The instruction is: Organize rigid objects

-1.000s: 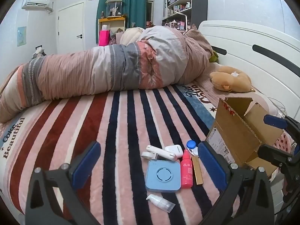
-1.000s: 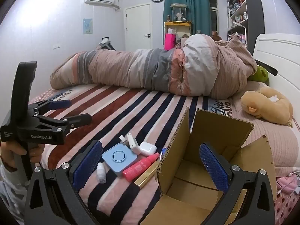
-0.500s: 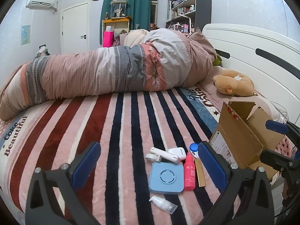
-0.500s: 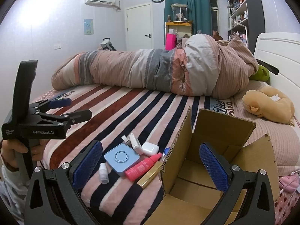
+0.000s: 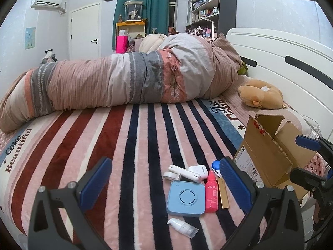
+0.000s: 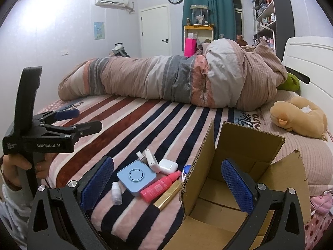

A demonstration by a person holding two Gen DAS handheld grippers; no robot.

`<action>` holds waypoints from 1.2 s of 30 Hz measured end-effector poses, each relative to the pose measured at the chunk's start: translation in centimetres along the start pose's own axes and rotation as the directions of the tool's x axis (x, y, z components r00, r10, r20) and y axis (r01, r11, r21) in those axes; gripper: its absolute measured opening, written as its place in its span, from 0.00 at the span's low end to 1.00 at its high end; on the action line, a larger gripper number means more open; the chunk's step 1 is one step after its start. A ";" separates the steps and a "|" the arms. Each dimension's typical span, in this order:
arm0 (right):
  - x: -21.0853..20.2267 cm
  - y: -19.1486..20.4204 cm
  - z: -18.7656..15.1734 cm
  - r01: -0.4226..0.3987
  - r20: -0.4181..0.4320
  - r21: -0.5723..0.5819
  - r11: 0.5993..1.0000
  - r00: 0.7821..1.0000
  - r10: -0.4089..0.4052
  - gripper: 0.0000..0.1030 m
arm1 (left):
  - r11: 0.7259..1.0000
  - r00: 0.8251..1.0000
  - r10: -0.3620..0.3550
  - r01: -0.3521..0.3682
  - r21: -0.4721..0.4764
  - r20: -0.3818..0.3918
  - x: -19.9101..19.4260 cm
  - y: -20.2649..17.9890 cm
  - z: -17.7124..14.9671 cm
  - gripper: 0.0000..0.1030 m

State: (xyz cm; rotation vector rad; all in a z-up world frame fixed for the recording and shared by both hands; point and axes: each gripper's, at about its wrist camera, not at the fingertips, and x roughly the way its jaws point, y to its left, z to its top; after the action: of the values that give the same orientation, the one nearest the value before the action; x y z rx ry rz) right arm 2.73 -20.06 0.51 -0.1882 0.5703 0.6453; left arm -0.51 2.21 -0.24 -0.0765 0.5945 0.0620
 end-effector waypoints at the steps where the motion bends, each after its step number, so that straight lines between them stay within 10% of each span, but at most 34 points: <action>1: 0.0 0.0 0.0 0.001 -0.001 0.000 1.000 1.000 -0.001 1.00 | 1.000 1.000 0.001 -0.001 -0.001 0.001 0.0 0.0 0.0 1.00; 36: -0.1 0.0 0.1 0.000 0.001 0.002 1.000 1.000 0.000 1.00 | 1.000 1.000 0.020 -0.020 -0.003 0.005 -0.2 1.1 -0.1 1.00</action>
State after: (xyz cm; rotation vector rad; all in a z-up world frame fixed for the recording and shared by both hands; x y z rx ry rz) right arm 2.70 -20.05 0.65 -0.1863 0.5701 0.6449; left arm -0.82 3.32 -0.24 -0.0733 0.5904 0.0823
